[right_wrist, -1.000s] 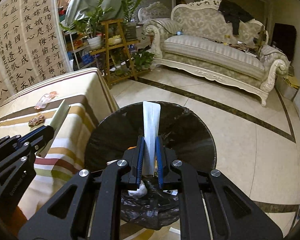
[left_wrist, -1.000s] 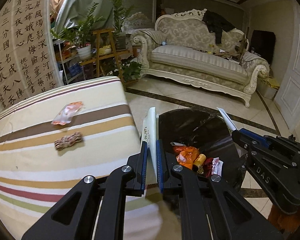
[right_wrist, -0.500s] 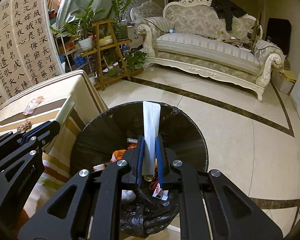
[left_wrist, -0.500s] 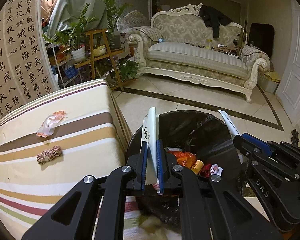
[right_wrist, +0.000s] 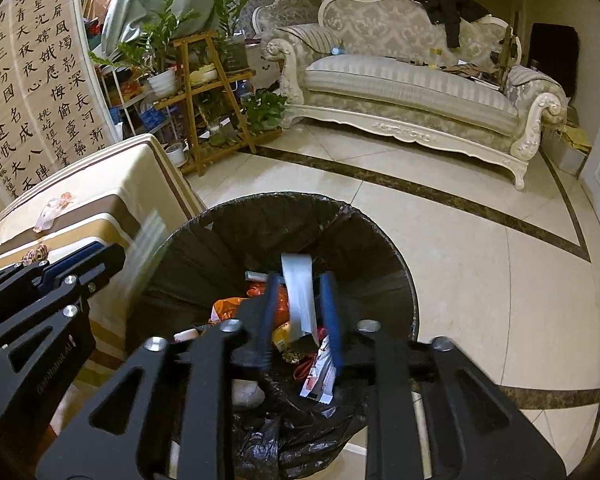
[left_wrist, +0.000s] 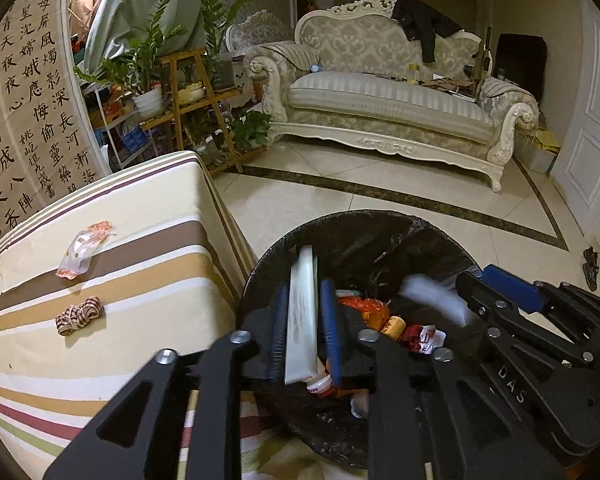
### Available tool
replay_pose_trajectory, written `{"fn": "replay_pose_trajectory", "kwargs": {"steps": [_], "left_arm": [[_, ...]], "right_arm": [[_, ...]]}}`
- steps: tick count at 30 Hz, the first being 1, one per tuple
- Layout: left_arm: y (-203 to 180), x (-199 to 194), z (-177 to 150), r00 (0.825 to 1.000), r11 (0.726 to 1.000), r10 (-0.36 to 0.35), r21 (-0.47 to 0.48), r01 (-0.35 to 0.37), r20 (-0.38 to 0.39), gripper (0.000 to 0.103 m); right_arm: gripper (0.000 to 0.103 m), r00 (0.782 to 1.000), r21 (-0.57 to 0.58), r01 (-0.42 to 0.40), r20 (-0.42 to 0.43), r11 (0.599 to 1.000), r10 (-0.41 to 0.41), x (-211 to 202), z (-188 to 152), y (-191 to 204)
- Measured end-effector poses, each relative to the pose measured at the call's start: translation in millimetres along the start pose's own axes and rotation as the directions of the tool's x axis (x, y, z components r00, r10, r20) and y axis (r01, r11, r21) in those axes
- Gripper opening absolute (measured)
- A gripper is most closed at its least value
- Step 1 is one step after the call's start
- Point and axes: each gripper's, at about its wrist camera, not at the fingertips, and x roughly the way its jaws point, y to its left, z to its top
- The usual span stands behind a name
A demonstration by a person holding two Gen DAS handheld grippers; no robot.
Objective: Collect trash
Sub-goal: 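Carry the milk tube and tube packet over the bin and open both grippers, then grasp the checkered ribbon on the table with the left gripper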
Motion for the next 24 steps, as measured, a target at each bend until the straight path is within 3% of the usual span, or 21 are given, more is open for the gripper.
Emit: {"fn": "replay_pose_trajectory", "kwargs": {"steps": [4, 6, 11, 17, 24], "left_arm": [[0, -3, 0, 1.0, 1.0, 0.008, 0.002, -0.008, 0.013, 0.041], [0, -5, -1, 1.0, 1.0, 0.019, 0.005, -0.019, 0.023, 0.049], [7, -10, 0, 0.999, 0.999, 0.032, -0.011, -0.032, 0.034, 0.066], [19, -17, -1, 0.997, 0.998, 0.065, -0.026, -0.064, 0.039, 0.072], [48, -24, -9, 0.992, 0.989, 0.128, -0.08, -0.126, 0.024, 0.073]], "right_arm": [[0.028, 1.0, 0.008, 0.005, 0.002, 1.0, -0.005, 0, 1, -1], [0.037, 1.0, 0.013, 0.007, 0.004, 1.0, -0.007, -1, 2, -1], [0.045, 1.0, 0.015, 0.011, 0.011, 1.0, -0.011, -3, 1, -2], [0.053, 1.0, 0.007, 0.005, 0.016, 1.0, -0.005, -8, 3, 4], [0.054, 0.999, -0.015, -0.033, 0.014, 0.999, 0.033, -10, 6, 23]]}}
